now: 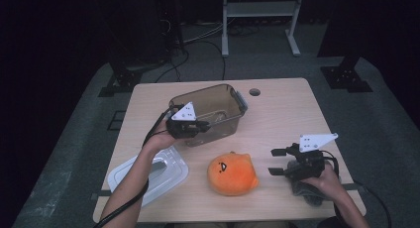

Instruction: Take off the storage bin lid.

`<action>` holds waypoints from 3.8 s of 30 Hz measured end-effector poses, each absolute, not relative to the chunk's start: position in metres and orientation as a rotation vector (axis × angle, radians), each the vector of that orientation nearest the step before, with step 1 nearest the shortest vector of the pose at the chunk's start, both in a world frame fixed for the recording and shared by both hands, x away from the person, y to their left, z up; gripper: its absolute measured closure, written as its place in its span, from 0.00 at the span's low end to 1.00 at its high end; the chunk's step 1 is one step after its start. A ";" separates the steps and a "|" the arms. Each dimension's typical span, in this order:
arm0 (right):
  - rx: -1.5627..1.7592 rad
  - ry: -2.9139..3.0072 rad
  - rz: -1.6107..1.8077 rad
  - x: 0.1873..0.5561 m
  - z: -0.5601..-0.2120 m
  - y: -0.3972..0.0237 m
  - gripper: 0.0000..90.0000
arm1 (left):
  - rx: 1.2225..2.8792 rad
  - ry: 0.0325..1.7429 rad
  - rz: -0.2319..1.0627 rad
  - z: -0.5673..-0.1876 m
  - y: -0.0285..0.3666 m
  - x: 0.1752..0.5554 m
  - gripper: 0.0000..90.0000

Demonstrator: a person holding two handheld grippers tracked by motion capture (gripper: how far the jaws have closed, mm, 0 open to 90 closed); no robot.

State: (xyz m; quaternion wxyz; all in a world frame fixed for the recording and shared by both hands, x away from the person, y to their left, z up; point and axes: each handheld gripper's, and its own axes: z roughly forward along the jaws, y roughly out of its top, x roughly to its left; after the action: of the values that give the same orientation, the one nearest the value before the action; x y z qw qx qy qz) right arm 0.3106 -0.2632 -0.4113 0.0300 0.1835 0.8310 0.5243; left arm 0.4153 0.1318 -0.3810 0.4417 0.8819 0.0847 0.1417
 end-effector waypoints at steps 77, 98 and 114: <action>0.469 2.618 1.655 0.319 -0.407 -0.229 0.29 | 2.051 0.059 0.242 -0.361 0.130 0.385 0.48; 0.303 2.727 1.620 0.328 -0.409 -0.170 0.28 | 1.981 0.178 0.300 -0.357 0.177 0.359 0.30; 0.280 2.724 1.598 0.332 -0.414 -0.156 0.27 | 1.971 0.262 0.291 -0.374 0.203 0.340 0.22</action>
State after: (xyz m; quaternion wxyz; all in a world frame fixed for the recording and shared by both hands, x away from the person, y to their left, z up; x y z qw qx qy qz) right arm 0.3323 -0.1557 -0.4143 -0.0146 0.0883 0.8590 0.5040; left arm 0.3397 0.2028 -0.3740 0.5362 0.8280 0.1100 0.1222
